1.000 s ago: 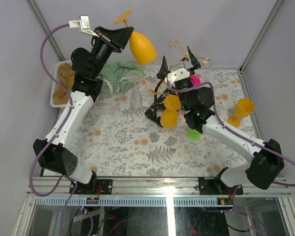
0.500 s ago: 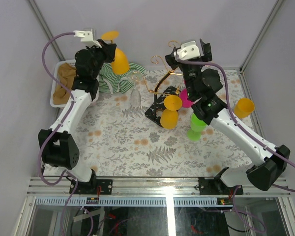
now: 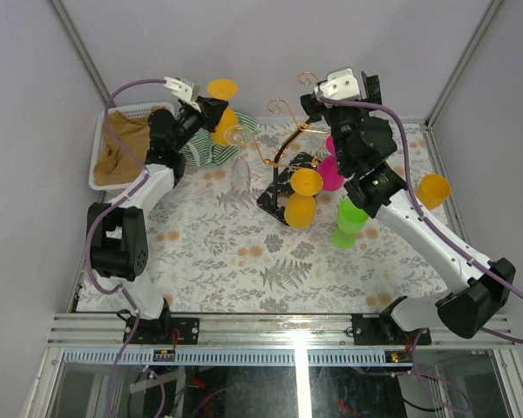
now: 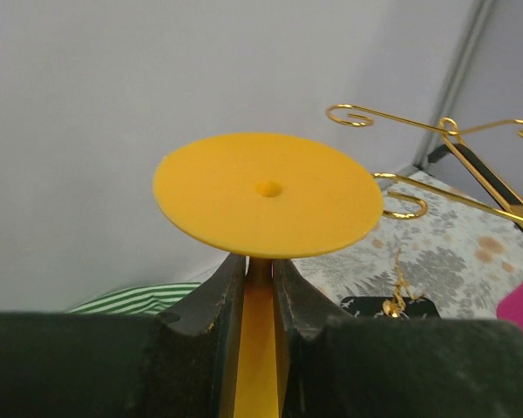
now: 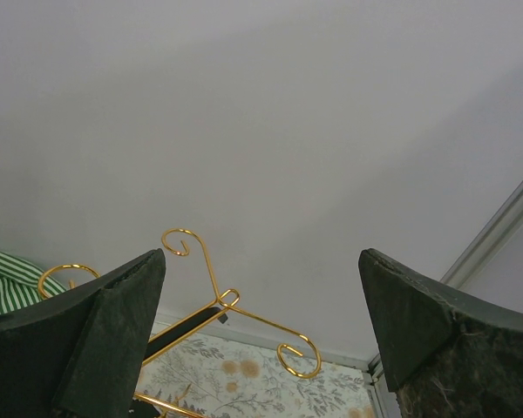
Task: Place the wine glass upside down on the wine glass rack
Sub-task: Turn the wine glass upside down at the wine rack.
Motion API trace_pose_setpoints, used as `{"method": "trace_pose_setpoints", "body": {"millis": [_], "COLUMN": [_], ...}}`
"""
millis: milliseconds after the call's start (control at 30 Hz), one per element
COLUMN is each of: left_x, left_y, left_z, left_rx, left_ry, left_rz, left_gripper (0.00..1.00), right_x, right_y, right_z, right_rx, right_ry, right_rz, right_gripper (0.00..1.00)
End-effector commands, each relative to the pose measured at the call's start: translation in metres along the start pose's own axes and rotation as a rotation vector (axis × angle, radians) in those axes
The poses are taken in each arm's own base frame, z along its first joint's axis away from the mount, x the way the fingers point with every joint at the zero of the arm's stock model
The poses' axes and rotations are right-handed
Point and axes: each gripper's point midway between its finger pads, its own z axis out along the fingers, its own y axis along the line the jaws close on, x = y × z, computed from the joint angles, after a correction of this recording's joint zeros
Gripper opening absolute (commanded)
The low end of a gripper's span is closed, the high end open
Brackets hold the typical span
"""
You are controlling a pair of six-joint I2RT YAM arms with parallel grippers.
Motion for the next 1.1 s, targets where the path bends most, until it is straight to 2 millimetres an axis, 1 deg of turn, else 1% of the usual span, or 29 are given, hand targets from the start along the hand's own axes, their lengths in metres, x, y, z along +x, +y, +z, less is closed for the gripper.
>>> {"method": "trace_pose_setpoints", "body": {"millis": [0, 100, 200, 400, 700, 833, 933, 967, 1067], "left_x": [-0.028, -0.022, -0.011, 0.001, 0.019, 0.025, 0.027, 0.026, 0.027], "left_y": [-0.011, -0.009, -0.009, -0.015, -0.026, -0.028, -0.028, -0.029, -0.030], "left_z": [0.004, 0.006, 0.011, 0.014, 0.012, 0.013, 0.014, 0.015, 0.017], "left_rx": [0.226, 0.302, 0.344, 0.429, 0.542, 0.569, 0.572, 0.573, 0.578], "left_ry": [-0.109, -0.101, -0.065, -0.050, -0.068, -0.064, -0.063, -0.065, -0.064], "left_rz": [0.033, 0.007, 0.017, 0.017, -0.011, -0.027, -0.037, -0.034, -0.034], "left_gripper": [0.00, 0.00, 0.00, 0.00, 0.00, 0.00, 0.00, 0.00, 0.00], "right_x": [-0.011, -0.006, -0.002, 0.003, 0.005, 0.007, 0.008, 0.007, 0.008], "right_y": [-0.017, -0.019, -0.021, -0.024, -0.022, -0.018, -0.014, -0.007, 0.002], "right_z": [-0.002, -0.001, 0.001, 0.007, 0.015, 0.016, 0.016, 0.017, 0.018], "right_rx": [0.043, 0.048, 0.053, 0.063, 0.052, 0.038, 0.021, -0.013, -0.054], "right_ry": [-0.031, -0.022, -0.014, -0.006, 0.004, 0.008, 0.014, 0.006, 0.013], "right_rz": [0.032, 0.024, 0.011, -0.011, -0.036, -0.038, -0.004, 0.007, 0.028], "right_gripper": [0.99, 0.99, 0.99, 0.99, 0.99, 0.99, 0.99, 0.99, 0.99]}}
